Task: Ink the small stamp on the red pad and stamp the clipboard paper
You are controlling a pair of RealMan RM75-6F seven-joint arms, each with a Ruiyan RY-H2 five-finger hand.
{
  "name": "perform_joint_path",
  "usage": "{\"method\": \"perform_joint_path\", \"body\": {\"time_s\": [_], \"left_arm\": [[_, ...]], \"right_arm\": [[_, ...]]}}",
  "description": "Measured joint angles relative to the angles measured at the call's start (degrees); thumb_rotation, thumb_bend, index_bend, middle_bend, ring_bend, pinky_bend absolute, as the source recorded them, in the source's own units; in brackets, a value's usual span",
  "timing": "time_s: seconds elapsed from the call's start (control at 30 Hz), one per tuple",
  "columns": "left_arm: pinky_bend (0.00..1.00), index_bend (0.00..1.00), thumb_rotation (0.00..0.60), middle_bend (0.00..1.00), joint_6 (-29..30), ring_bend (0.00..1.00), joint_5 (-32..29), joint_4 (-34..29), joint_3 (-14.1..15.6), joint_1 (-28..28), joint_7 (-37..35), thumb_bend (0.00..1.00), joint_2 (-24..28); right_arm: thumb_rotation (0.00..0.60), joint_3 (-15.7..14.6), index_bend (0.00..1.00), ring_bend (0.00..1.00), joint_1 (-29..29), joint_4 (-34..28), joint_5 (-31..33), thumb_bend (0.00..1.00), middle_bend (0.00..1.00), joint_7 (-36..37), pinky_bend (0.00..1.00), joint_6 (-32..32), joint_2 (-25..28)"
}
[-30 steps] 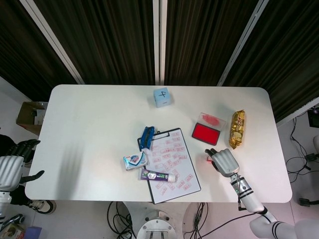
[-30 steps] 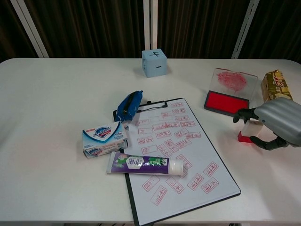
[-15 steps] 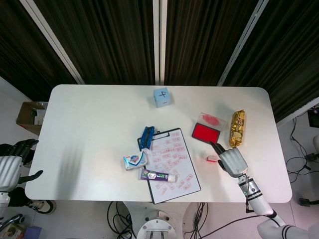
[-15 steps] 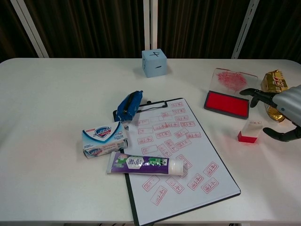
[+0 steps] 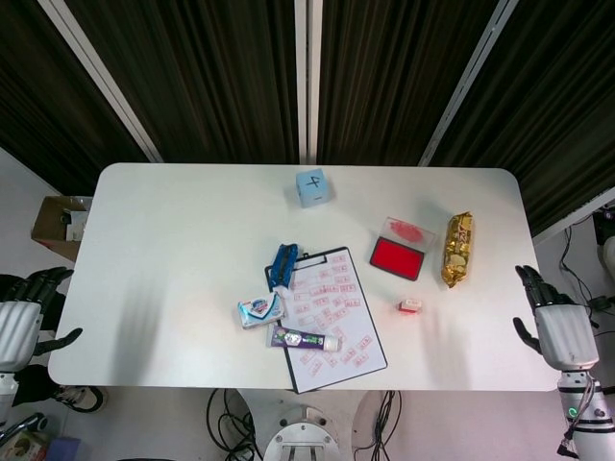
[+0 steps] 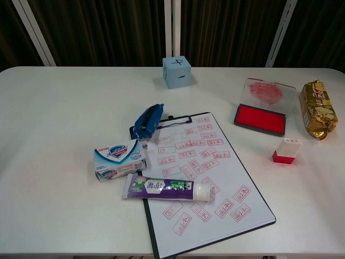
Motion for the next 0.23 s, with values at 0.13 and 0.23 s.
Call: {"method": "perform_joint_path", "body": {"time_s": [0.13, 0.23], "left_arm": [[0.25, 0.18, 0.6, 0.17, -0.2, 0.16, 0.2, -0.5, 0.0, -0.2, 0.5, 0.0, 0.3], [0.25, 0.18, 0.6, 0.17, -0.6, 0.16, -0.1, -0.6, -0.2, -0.4, 0.9, 0.0, 0.4]], "right_arm": [[0.6, 2.3, 0.0, 0.0, -2.9, -2.0, 5.8, 0.16, 0.0, -1.1, 0.0, 0.1, 0.0], [0.6, 3.2, 0.0, 0.0, -4.1, -2.5, 6.4, 0.16, 0.0, -1.3, 0.0, 0.4, -0.5]]}}
